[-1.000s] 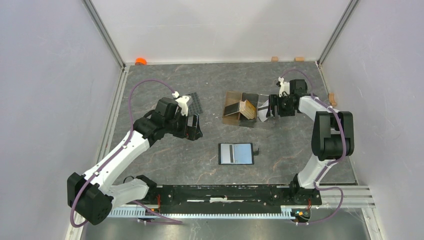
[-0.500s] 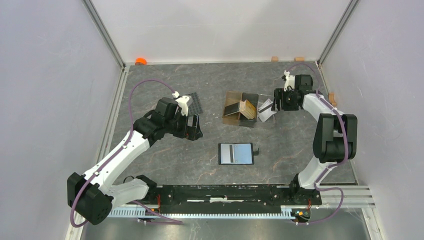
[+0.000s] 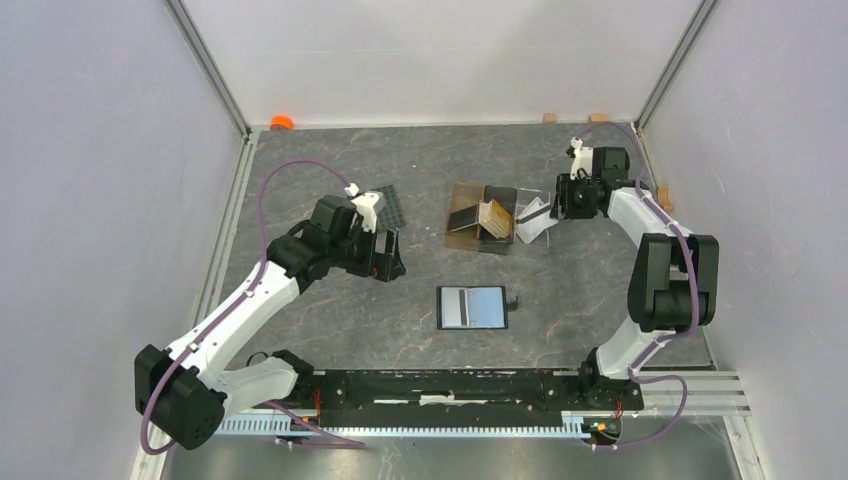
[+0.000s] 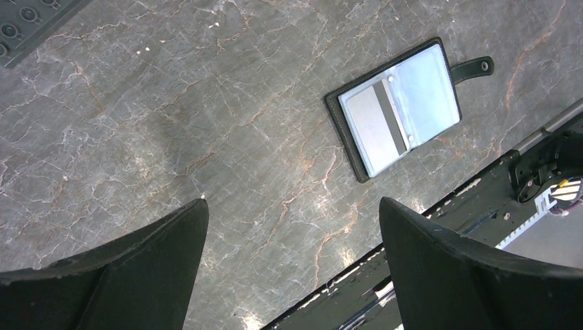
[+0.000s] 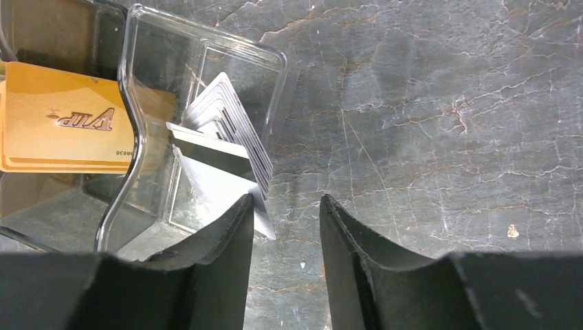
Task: Put the credit cards into the card holder
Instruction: Pick up the credit card from the storage box.
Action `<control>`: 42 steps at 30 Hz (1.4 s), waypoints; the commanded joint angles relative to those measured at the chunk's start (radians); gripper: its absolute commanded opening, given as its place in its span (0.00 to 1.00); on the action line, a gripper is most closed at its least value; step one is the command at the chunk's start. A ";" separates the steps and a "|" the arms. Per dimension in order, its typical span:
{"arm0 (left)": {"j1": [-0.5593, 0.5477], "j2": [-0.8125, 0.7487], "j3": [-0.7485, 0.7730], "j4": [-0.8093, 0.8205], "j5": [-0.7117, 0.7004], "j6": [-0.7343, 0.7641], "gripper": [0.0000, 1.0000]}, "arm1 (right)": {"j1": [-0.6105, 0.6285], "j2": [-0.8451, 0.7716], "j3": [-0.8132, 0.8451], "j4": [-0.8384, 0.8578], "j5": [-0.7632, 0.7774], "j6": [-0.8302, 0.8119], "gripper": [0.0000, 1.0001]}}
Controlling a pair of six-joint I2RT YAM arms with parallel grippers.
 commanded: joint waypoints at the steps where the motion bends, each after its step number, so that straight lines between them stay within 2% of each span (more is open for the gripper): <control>1: 0.006 0.003 -0.001 0.022 0.035 0.047 1.00 | -0.007 -0.037 0.038 0.005 -0.012 -0.013 0.44; 7: 0.005 0.004 -0.001 0.022 0.038 0.047 1.00 | -0.008 0.001 0.037 -0.001 -0.083 -0.021 0.45; 13: 0.006 0.004 0.000 0.022 0.038 0.047 1.00 | -0.007 0.005 0.034 -0.003 -0.088 -0.024 0.29; 20: 0.006 0.003 -0.001 0.022 0.036 0.047 1.00 | -0.008 -0.023 0.040 -0.012 -0.075 -0.021 0.00; 32: 0.006 -0.005 -0.001 0.026 0.029 0.050 1.00 | -0.008 -0.173 0.064 -0.041 -0.074 -0.006 0.00; 36: 0.006 -0.012 -0.003 0.030 0.036 0.052 1.00 | -0.007 -0.211 0.064 -0.048 -0.122 -0.002 0.00; 42: 0.005 -0.029 -0.013 0.078 0.132 0.064 0.98 | 0.006 -0.291 0.036 -0.043 -0.228 0.008 0.00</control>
